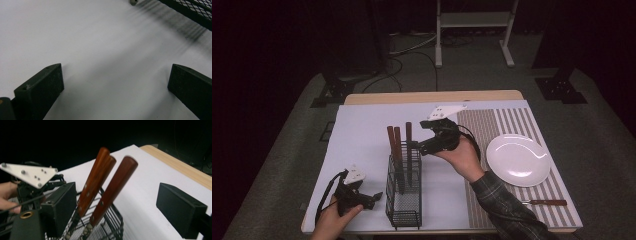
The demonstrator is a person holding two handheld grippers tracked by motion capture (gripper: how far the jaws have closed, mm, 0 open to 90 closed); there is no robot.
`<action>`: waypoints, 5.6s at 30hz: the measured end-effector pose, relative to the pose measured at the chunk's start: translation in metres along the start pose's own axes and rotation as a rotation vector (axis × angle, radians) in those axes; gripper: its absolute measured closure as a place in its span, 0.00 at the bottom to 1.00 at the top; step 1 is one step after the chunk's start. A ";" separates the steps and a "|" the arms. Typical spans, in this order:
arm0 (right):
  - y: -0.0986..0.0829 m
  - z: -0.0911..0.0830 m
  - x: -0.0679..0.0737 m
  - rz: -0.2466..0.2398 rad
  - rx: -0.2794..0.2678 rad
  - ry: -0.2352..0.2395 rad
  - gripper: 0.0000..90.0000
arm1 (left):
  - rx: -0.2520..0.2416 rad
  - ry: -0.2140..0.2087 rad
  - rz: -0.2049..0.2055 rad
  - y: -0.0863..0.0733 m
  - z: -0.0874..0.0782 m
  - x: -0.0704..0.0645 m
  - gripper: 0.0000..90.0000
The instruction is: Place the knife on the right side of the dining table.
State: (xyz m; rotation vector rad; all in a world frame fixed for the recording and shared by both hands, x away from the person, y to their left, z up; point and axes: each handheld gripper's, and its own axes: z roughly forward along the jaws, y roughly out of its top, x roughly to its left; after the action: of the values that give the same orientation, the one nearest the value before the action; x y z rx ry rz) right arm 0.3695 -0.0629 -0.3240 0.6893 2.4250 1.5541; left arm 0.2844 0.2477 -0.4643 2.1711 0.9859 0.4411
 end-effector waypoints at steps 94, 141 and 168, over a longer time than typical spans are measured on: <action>0.084 -0.082 0.027 -0.085 -0.279 0.074 0.87 | 0.002 -0.001 0.001 0.000 0.000 0.000 0.00; 0.025 -0.137 -0.086 0.069 -0.307 -0.393 0.88 | 0.003 -0.003 0.001 0.000 0.000 0.000 0.00; -0.034 -0.121 -0.158 0.195 -0.250 -0.596 0.88 | 0.003 -0.002 0.000 0.000 0.000 0.000 0.00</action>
State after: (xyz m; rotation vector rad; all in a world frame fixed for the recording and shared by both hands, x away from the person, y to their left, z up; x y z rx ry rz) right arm 0.4516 -0.2476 -0.3169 1.1627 1.7426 1.4164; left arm 0.2845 0.2478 -0.4642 2.1741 0.9855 0.4373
